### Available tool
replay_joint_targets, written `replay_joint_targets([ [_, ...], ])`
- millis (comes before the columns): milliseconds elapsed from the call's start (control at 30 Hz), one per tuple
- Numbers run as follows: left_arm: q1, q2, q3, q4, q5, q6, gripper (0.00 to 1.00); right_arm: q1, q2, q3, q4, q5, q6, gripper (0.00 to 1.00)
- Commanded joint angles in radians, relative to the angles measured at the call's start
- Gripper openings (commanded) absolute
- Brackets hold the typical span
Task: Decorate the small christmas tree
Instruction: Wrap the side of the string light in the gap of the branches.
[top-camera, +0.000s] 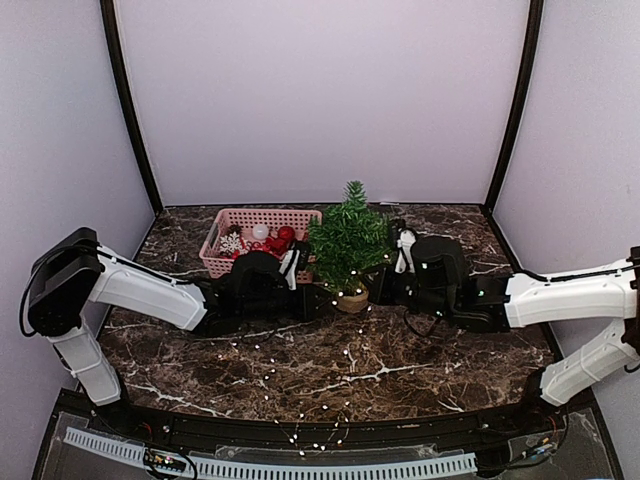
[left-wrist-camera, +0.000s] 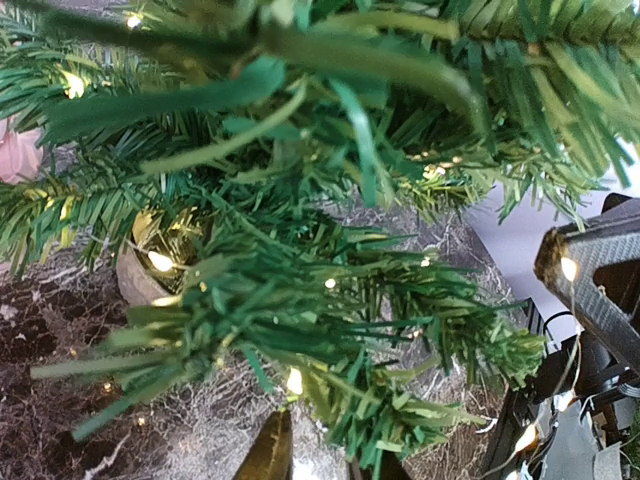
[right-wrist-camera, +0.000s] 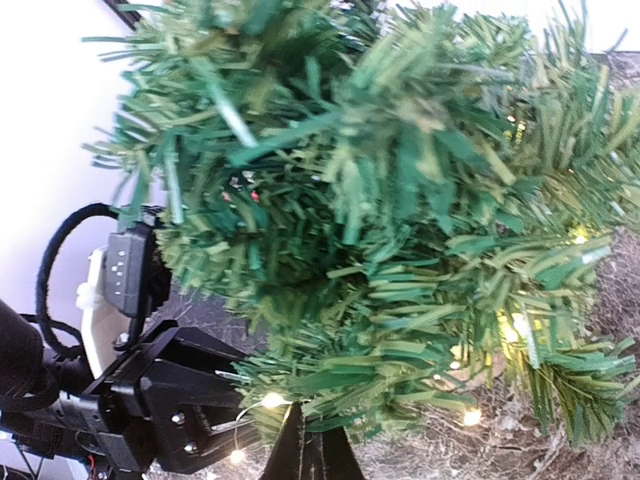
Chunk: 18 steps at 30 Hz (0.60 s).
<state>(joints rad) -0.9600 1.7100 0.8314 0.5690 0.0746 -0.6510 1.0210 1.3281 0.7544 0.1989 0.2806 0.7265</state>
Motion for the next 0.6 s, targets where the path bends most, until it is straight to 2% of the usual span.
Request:
replay_joint_targets([
  [0, 0.005, 0.008, 0.023, 0.048, -0.019, -0.016, 0.21, 0.013, -0.013, 0.017, 0.073, -0.01, -0.023, 0.0],
  [567, 0.028, 0.059, 0.018, 0.107, -0.027, -0.072, 0.2, 0.008, 0.125, 0.091, -0.033, 0.154, 0.108, 0.0],
])
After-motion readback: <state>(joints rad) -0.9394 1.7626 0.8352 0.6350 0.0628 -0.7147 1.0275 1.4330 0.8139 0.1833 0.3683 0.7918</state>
